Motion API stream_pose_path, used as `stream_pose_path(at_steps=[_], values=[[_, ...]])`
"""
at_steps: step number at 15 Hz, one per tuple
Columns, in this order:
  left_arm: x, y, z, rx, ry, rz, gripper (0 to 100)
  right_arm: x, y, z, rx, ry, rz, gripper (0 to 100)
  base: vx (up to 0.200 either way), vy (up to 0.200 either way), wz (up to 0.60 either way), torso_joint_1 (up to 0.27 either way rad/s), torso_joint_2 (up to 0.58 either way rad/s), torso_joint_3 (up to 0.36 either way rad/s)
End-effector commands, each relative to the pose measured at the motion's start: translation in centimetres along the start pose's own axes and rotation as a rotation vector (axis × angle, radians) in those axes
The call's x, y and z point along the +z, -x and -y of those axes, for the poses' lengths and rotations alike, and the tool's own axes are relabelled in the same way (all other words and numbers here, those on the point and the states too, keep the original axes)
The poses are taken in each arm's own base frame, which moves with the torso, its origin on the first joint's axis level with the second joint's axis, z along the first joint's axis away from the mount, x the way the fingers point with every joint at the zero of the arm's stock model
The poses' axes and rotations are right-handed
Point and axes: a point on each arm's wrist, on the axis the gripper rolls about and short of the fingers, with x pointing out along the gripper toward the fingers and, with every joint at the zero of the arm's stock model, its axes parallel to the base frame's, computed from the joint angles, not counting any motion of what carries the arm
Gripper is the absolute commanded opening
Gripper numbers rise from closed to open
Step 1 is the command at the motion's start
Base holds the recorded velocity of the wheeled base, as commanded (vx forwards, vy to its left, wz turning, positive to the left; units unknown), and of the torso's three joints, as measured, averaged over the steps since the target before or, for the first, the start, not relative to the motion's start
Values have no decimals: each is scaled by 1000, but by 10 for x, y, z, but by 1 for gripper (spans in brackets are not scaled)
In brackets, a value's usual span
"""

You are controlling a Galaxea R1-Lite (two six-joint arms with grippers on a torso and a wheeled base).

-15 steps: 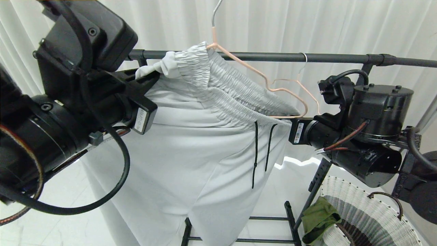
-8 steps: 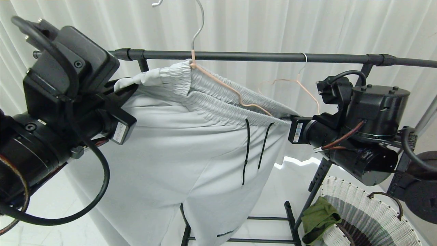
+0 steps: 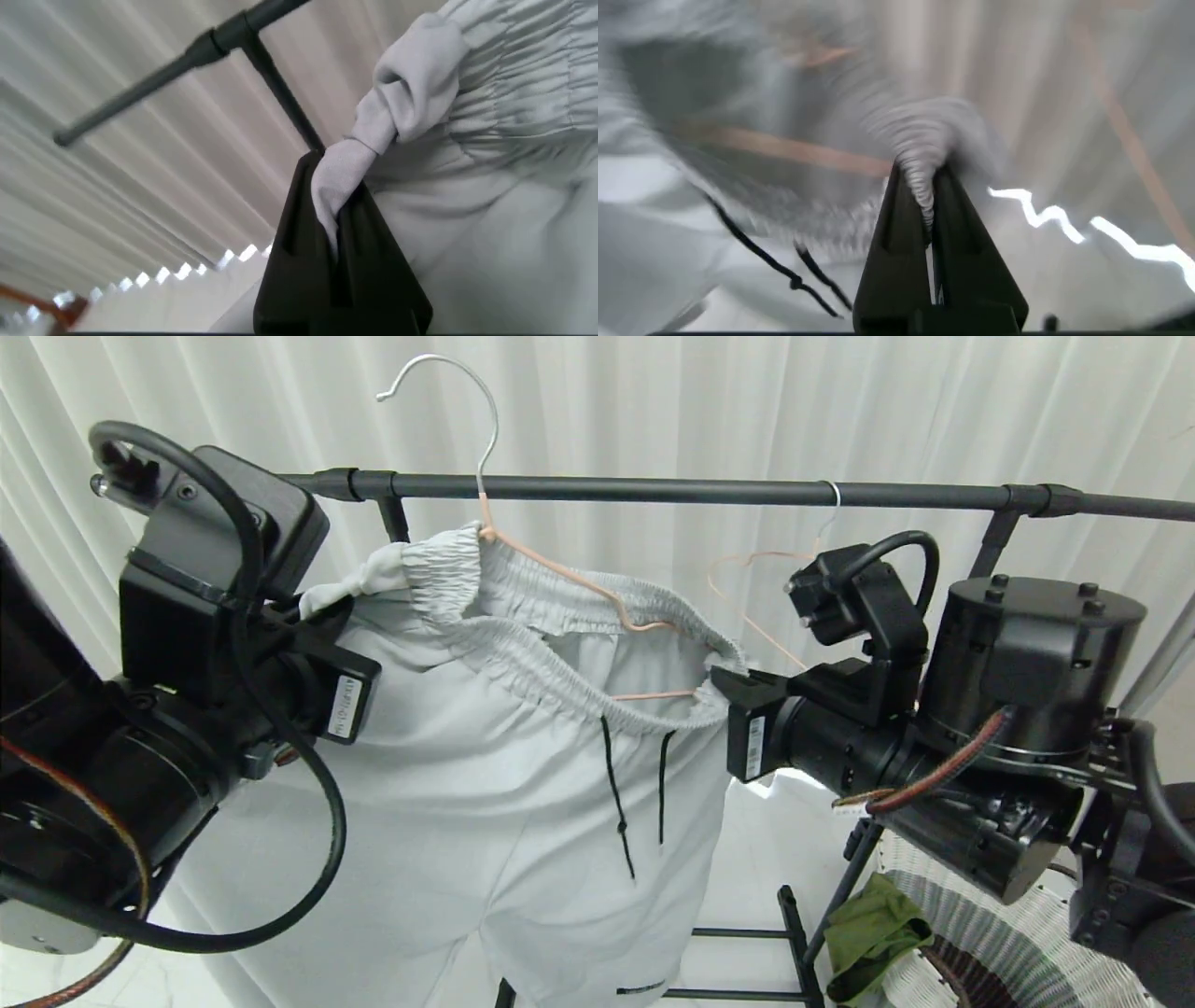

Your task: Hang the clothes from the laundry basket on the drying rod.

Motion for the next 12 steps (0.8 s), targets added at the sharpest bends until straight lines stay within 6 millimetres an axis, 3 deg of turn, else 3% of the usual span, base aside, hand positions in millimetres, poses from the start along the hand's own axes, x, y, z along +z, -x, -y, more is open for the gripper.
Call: stream_pose_path(at_steps=[1, 2, 6, 9, 12], values=[[4, -4, 19, -21, 25, -20, 0, -5, 2, -24, 85, 18, -12, 0, 0, 0, 0, 0, 0, 0], [9, -2, 28, -14, 83, -31, 0, -6, 1, -42, 134, 16, -5, 0, 0, 0, 0, 0, 0, 0], [16, 0, 37, -45, 104, -12, 0, -6, 4, -70, 219, 17, 4, 0, 0, 0, 0, 0, 0, 0], [21, -6, 42, -46, 106, -7, 0, -14, 2, -78, 226, 24, -14, 0, 0, 0, 0, 0, 0, 0], [24, -7, 42, -30, 112, 24, 0, -9, 9, -73, 222, 8, 0, 0, 0, 0, 0, 0, 0, 0]])
